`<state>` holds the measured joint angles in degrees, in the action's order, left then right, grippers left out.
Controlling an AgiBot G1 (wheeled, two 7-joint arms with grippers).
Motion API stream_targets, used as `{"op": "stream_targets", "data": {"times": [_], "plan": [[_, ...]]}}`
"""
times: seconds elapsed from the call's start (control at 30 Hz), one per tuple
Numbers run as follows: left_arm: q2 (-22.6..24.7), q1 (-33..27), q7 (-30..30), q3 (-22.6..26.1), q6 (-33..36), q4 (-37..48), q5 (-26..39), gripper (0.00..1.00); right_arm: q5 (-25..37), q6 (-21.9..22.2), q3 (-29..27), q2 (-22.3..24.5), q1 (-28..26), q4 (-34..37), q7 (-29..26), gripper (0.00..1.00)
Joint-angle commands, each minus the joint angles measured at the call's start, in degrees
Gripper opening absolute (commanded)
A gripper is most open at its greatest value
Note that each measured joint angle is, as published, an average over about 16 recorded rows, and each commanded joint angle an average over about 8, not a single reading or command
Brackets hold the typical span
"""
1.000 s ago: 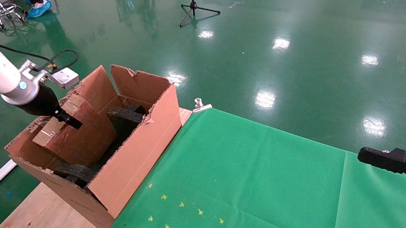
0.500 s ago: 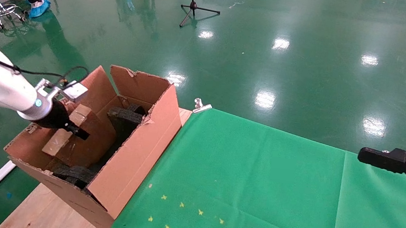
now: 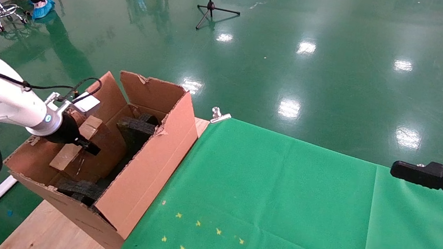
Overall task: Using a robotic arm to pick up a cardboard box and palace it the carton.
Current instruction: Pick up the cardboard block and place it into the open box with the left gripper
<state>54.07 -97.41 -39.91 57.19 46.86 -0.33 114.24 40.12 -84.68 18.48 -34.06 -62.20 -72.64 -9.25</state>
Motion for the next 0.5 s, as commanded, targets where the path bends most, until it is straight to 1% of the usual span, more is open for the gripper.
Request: {"op": "stream_targets", "data": {"times": [0.03,0.5], "plan": [[0.0,0.0,0.0,0.0,-0.1,0.0,0.0,1.0,0.0,0.0,0.0,0.0,0.0,0.0,0.0,1.0],[-0.1,-0.3,0.1,0.1,0.5,0.1,0.1,1.0,0.0,0.0,0.0,0.0,0.0,0.0,0.0,1.0]]}}
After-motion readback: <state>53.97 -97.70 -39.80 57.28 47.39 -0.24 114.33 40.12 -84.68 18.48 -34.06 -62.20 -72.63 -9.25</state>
